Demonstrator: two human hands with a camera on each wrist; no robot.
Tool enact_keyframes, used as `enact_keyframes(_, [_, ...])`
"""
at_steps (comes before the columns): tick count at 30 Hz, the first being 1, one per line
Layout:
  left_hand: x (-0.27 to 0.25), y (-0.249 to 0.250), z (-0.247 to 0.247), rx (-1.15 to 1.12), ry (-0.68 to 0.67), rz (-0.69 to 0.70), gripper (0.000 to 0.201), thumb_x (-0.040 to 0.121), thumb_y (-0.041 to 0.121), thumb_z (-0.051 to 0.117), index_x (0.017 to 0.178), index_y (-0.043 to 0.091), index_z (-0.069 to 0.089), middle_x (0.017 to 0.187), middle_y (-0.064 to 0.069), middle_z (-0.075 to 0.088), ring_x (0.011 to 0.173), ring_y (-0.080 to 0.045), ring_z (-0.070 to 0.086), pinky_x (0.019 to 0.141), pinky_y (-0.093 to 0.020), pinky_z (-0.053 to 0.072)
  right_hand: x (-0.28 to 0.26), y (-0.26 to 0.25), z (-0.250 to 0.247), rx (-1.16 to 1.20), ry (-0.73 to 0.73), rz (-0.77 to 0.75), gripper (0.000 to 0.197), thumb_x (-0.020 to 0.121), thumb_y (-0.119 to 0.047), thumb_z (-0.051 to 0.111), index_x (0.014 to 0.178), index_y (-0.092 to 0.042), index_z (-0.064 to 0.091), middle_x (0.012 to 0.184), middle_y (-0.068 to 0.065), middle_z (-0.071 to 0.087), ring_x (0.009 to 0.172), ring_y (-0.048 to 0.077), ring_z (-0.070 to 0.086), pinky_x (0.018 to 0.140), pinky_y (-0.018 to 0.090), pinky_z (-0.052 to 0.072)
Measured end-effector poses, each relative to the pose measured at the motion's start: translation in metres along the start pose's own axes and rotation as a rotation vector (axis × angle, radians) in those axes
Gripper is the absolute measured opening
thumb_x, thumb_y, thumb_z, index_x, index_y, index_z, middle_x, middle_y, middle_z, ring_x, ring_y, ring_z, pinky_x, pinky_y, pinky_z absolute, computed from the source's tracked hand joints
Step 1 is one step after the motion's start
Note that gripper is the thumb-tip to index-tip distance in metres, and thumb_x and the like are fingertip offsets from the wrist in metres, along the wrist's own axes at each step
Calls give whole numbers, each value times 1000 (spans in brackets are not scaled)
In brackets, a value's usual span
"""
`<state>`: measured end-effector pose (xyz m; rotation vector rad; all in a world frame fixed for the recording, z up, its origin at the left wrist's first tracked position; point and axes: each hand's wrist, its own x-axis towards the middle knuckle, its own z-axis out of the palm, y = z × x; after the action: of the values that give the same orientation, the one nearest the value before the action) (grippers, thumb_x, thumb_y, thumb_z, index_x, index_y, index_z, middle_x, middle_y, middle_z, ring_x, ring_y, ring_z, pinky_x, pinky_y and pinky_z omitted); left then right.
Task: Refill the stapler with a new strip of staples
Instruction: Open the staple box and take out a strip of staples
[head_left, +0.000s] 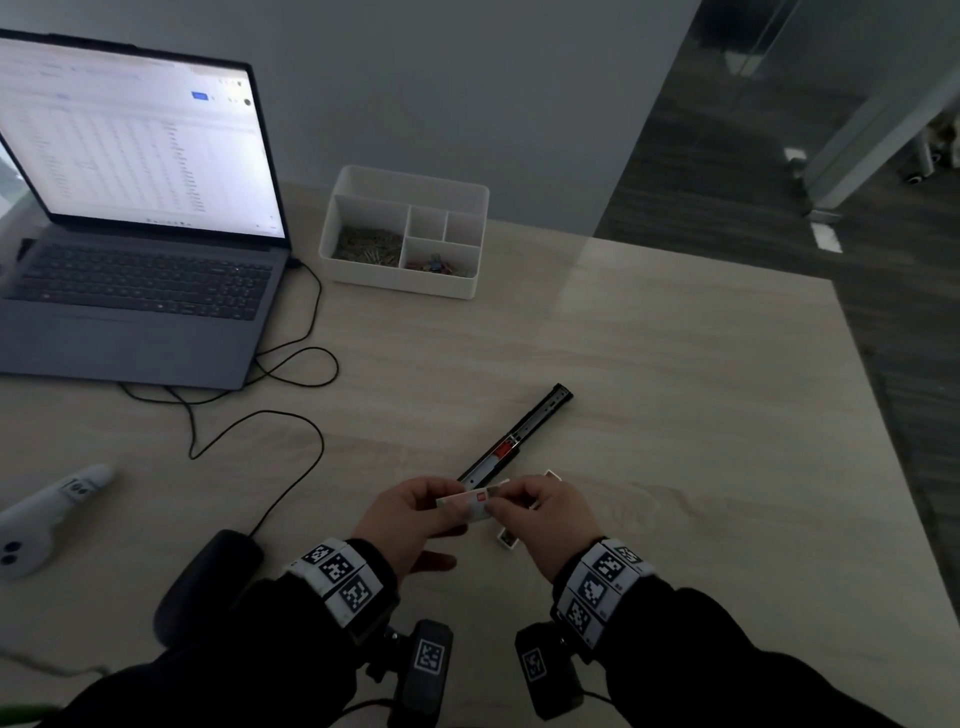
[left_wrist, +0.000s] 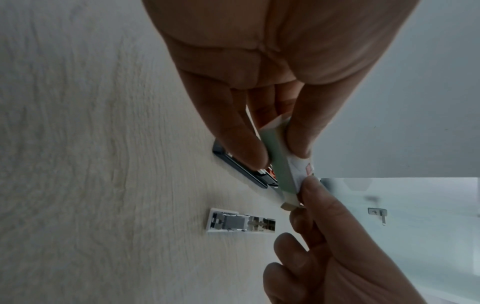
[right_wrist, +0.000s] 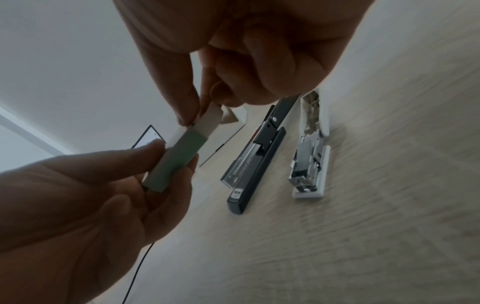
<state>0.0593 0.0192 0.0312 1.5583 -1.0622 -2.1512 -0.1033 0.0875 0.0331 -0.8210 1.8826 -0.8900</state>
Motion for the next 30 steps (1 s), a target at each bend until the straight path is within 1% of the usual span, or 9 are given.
enact_keyframes(6, [1,-2,2,0,-7,-8,26,79,14,77,103,10,70,95,-7,72,82,-18,69,55,-31,57,0,-1,-1,13,-2,77,6,78,-25,75,73,-26,77,70,2,73,61,6,59,57,20,49])
enact_keyframes(9, [1,-3,0,2,-14,-12,25,79,12,76,103,11,71,97,-8,73,83,-18,70,57,-32,57,1,0,-1,17,-6,90,9,77,-24,76,69,-27,76,56,-8,64,50,1,52,48,14,43])
enact_keyframes(11, [-1,-2,0,11,-24,-11,23,80,12,75,103,11,71,99,-10,73,84,-19,70,58,-32,58,2,3,-2,29,-18,119,6,77,-24,77,72,-21,77,47,-11,57,42,0,45,44,15,38])
enact_keyframes(16, [-3,-1,2,29,-32,-6,24,80,14,76,103,12,72,105,-12,72,88,-20,69,60,-33,58,3,9,-4,46,-35,127,9,77,-25,76,75,-16,76,45,-12,54,41,1,43,47,20,36])
enact_keyframes(21, [-2,2,9,54,5,38,17,85,19,71,102,17,71,104,-9,72,91,-22,71,57,-32,56,1,15,-5,48,34,96,9,76,-36,74,77,-30,67,68,-7,64,54,8,53,53,28,45])
enact_keyframes(23, [-2,3,11,64,7,56,16,86,19,69,103,19,71,104,-9,72,89,-21,70,54,-31,56,-2,14,-8,41,26,92,16,78,-40,70,90,-37,60,88,-8,65,65,11,61,52,27,49])
enact_keyframes(26, [-3,4,13,77,-3,54,17,87,19,68,104,20,72,103,-8,73,88,-20,70,52,-29,54,-4,9,-13,133,-60,140,37,86,-35,66,119,-36,51,111,-10,59,80,16,69,52,28,56])
enact_keyframes(28, [-2,3,12,83,-2,48,17,87,19,69,104,21,72,104,-8,73,89,-21,71,53,-29,54,-4,6,-14,236,-97,158,29,90,-21,64,117,-27,56,110,1,65,75,18,68,52,33,58])
enact_keyframes(30, [-3,2,11,87,2,45,17,87,20,69,104,20,72,104,-8,73,88,-20,70,53,-29,54,-4,4,-14,302,-88,157,16,91,-8,61,102,-20,62,103,17,68,66,20,65,49,32,56])
